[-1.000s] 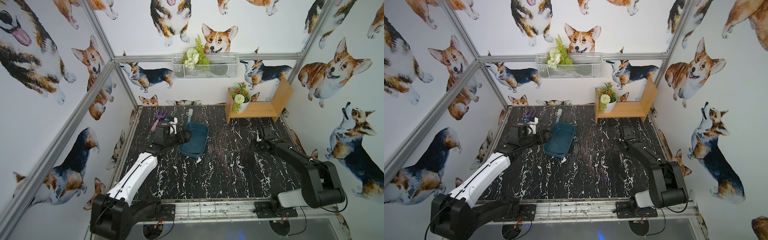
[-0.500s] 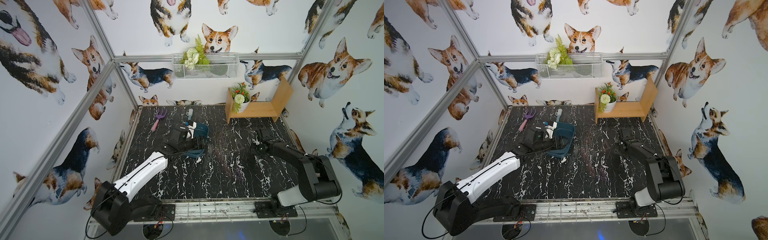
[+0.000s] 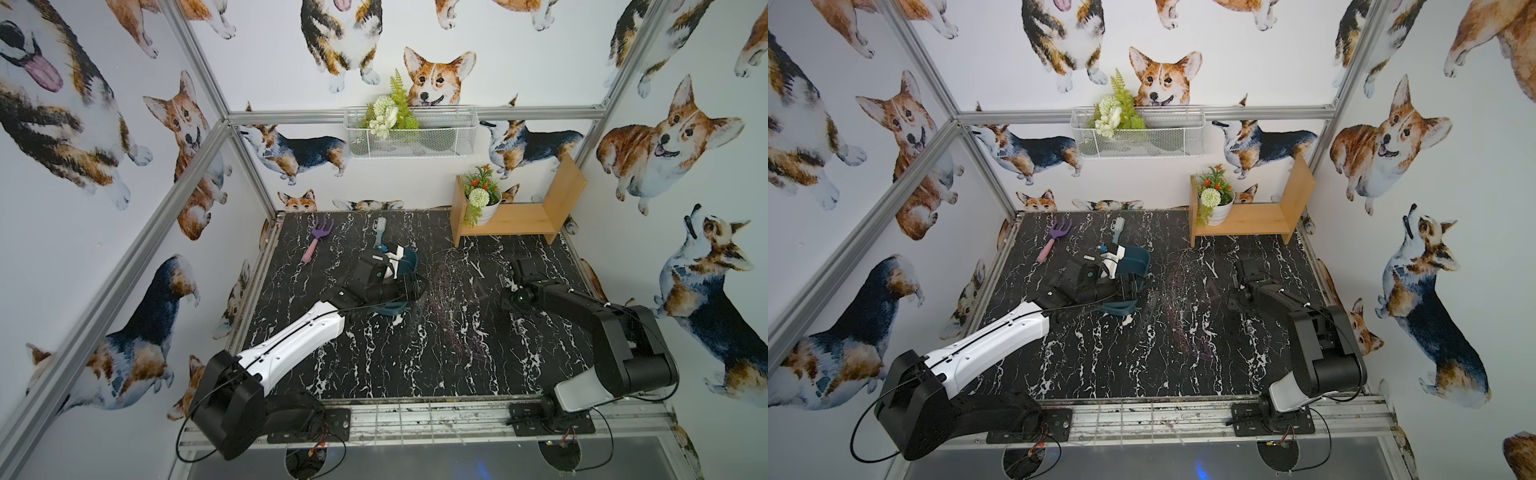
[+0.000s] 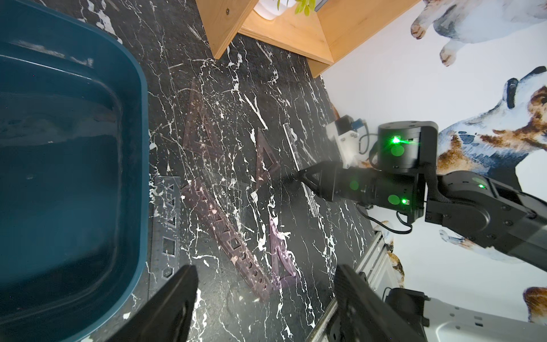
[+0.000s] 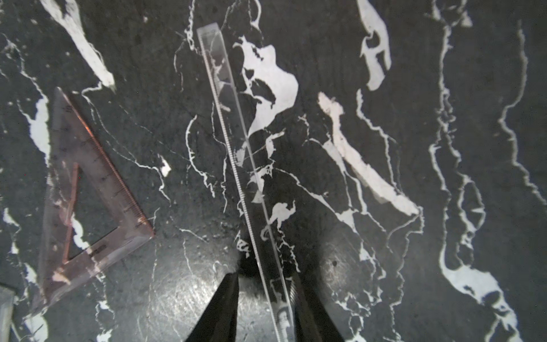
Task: Put the scattered rulers into the storage box
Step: Pick up the ruler from the center of the board.
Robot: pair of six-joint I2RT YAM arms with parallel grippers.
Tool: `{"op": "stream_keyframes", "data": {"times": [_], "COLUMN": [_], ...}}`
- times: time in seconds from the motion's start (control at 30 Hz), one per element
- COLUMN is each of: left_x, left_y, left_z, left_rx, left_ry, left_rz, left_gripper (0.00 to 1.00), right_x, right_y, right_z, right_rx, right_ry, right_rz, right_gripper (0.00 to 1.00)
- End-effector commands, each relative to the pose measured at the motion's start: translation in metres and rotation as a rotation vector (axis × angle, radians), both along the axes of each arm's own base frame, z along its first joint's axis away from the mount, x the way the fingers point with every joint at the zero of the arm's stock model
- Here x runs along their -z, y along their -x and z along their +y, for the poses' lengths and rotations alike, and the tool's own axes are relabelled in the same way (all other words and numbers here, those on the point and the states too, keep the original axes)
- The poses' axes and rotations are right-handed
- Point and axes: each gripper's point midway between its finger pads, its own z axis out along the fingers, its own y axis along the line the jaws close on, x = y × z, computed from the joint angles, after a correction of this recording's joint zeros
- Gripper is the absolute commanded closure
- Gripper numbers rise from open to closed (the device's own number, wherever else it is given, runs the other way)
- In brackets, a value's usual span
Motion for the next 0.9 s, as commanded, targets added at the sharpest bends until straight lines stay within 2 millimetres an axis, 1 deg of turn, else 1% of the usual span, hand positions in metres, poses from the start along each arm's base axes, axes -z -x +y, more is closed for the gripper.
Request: {"op": "stream_keyframes", "data": {"times": [0.0, 0.27, 0.37, 0.5, 0.63, 0.87], "left_x": [-0.009, -0.007, -0.007, -0.006, -0.008, -0.011], "left_y": [-0.003, -0.004, -0.004, -0.004, -0.003, -0.002], "left_z": [-0.004, -0.004, -0.005, -0.005, -0.006, -0.006], "left_rx": [0.001, -0.002, -0.003, -0.001, 0.000, 0.003], "left_ry": [0.023, 0.024, 0.027, 0.028, 0.029, 0.034], "left_rz": [-0.027, -0.024, -0.023, -0.021, -0.023, -0.029], "left_gripper": [0.22, 0.22, 0.22, 0.22, 0.22, 0.22], "right_x": [0.002, 0.006, 0.007, 0.005, -0.001, -0.024], "right_y": [-0.001, 0.001, 0.001, 0.002, 0.000, -0.006], "right_z": [-0.001, 0.002, 0.003, 0.006, 0.010, 0.019], "right_rx": [0.001, -0.001, -0.003, -0.008, -0.013, -0.025], "right_ry": [0.011, -0.007, -0.008, -0.014, -0.034, -0.083], "right_rz": [-0.002, 0.007, 0.008, 0.006, -0.008, -0.065], "right_gripper": [0.64, 0.70, 0.76, 0.86, 1.00, 1.00]}}
